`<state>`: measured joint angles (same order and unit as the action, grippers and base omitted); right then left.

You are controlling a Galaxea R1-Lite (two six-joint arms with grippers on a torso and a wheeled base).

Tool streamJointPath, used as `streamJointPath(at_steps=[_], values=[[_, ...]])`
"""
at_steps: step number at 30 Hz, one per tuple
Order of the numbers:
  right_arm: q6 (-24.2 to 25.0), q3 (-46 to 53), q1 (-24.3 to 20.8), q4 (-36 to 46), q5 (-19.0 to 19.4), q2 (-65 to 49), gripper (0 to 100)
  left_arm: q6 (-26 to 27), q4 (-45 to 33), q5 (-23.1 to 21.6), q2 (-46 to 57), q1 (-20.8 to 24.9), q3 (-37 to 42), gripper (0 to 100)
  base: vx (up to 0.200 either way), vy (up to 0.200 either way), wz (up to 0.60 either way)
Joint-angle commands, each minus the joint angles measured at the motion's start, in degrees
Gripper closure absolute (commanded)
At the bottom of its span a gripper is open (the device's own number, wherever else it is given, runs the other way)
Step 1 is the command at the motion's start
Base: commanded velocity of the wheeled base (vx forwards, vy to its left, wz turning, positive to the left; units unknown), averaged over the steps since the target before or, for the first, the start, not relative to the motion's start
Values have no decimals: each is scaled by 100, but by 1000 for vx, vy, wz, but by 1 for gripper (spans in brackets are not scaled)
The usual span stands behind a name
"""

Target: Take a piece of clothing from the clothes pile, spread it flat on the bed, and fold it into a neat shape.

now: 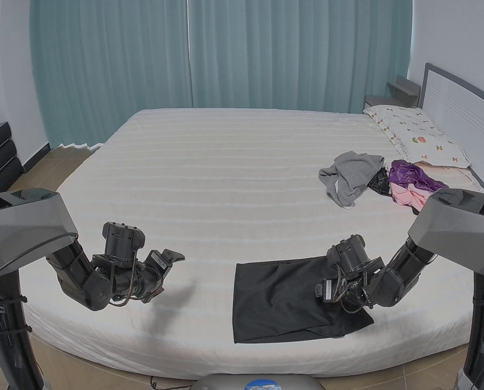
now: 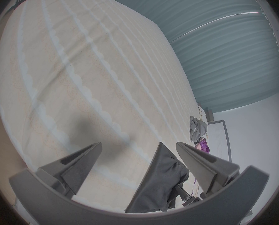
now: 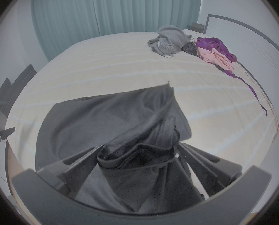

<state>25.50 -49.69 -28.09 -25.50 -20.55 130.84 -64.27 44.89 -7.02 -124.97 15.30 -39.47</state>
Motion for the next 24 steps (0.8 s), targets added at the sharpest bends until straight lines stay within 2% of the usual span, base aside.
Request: streamJointPath(at_steps=[1, 9, 11, 17, 19, 20, 21, 24], values=[[-28, 548, 295, -43, 7, -507, 0, 2, 3, 8, -19, -1, -8, 0, 0, 0, 0], [-19, 1497, 726, -78, 236, -1219, 0, 2, 3, 8, -19, -1, -8, 0, 0, 0, 0], [-54, 1963, 954, -280, 500, -1483, 0, -7, 3, 8, -19, -1, -8, 0, 0, 0, 0], [-371, 2534, 1429, -834, 869, -1614, 0, -7, 3, 8, -19, 8, -8, 0, 0, 0, 0], [-388, 2745, 1561, -1458, 1291, -1650, 0, 11, 3, 8, -37, 8, -8, 0, 0, 0, 0], [-388, 2745, 1561, -1458, 1291, -1650, 0, 11, 3, 8, -37, 8, -8, 0, 0, 0, 0], [-335, 2780, 1561, -1748, 1581, -1650, 0, 11, 3, 17, -37, 8, -8, 0, 0, 0, 0], [-300, 2772, 1508, -1985, 2055, -1518, 0, 20, 3, 17, -45, 17, -8, 0, 0, 0, 0]])
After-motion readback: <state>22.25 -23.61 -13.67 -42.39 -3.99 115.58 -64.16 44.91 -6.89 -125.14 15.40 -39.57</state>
